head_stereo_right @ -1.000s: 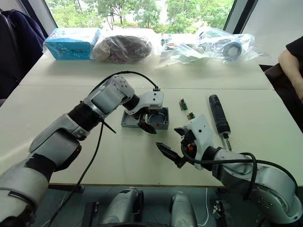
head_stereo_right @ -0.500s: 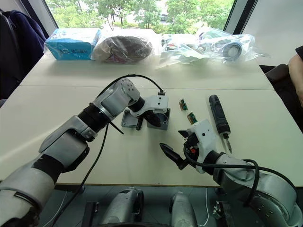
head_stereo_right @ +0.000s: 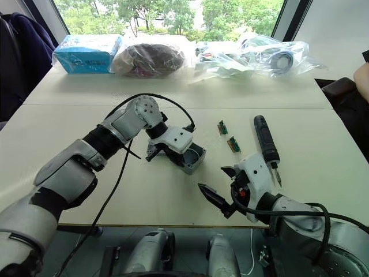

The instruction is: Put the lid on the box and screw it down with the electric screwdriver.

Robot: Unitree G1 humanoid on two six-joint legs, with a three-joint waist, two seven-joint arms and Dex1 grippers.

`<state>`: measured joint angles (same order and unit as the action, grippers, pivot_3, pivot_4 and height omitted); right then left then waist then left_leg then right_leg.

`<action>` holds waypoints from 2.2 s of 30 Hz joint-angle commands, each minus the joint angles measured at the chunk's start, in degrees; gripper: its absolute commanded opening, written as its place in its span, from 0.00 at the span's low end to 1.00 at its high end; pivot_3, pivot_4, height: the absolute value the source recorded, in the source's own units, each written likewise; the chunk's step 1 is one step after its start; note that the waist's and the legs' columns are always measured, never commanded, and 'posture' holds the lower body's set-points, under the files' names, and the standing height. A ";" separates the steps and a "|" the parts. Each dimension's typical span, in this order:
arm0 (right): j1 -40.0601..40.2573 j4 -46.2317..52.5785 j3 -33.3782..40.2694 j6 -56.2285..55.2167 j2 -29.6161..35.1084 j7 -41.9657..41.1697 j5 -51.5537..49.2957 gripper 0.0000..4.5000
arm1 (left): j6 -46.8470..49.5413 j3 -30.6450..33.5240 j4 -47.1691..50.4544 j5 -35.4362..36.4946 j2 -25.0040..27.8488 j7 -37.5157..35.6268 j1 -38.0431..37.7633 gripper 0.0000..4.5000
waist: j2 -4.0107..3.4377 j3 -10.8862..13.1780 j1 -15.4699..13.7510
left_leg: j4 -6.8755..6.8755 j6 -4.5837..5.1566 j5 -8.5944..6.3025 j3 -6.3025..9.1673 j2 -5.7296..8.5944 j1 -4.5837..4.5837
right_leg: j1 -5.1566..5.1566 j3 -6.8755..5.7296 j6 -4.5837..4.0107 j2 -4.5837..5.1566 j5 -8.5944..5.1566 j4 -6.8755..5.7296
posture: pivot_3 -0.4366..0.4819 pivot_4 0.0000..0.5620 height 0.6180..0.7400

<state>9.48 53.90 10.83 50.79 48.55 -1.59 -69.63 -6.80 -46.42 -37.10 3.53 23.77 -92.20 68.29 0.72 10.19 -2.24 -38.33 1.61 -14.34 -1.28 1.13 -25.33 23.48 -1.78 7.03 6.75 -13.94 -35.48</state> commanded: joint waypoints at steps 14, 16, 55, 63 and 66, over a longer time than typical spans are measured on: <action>2.48 1.18 9.27 -2.26 8.06 -5.86 -8.92 1.00 | 8.60 4.80 3.00 7.40 2.73 -0.30 4.27 0.54 | 0.02 0.02 0.09 | -0.34 0.08 -0.05 0.01 0.00 -0.05 | -0.05 -0.01 0.04 -0.02 0.02 -0.16 | 0.48 0.27 1.00; 1.14 0.65 12.32 -3.85 9.46 -7.69 -13.31 1.00 | 17.22 9.47 5.54 8.09 5.14 0.27 5.13 0.54 | 0.04 0.03 0.14 | -0.57 0.16 -0.10 0.02 -0.04 -0.06 | -0.05 -0.01 0.05 -0.03 0.01 -0.38 | 0.48 0.27 1.00; -20.83 0.78 -11.25 1.93 0.92 -4.53 8.41 1.00 | 86.10 25.50 11.46 4.71 1.36 50.91 -8.23 0.11 | -0.03 -0.10 -0.03 | -0.75 0.13 -0.09 0.04 0.01 0.08 | -0.10 0.03 0.11 0.04 -0.03 -0.72 | 0.48 0.27 1.00; -16.13 -1.33 -3.20 0.11 1.35 -5.82 4.56 1.00 | 87.45 31.78 13.89 5.88 -0.87 55.04 -10.11 0.01 | -0.11 -0.26 -0.19 | -0.76 0.13 -0.09 0.04 0.03 0.14 | -0.18 0.03 0.10 0.06 -0.04 -0.71 | 0.48 0.27 1.00; -16.49 -4.40 2.65 -3.67 -1.52 -5.43 -3.45 1.00 | 82.70 39.32 15.66 7.53 -1.56 56.57 -10.73 0.01 | -0.11 -0.26 -0.09 | -0.76 0.13 -0.09 0.05 0.02 0.17 | -0.23 0.03 0.11 0.08 -0.03 -0.67 | 0.48 0.27 1.00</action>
<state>-6.17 50.35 8.79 50.62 48.29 -7.04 -67.66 79.16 -11.58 -22.83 9.23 23.35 -36.68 58.13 0.62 9.93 -2.33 -39.09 1.74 -14.43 -1.21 1.16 -25.16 23.24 -1.75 7.13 6.82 -13.97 -36.16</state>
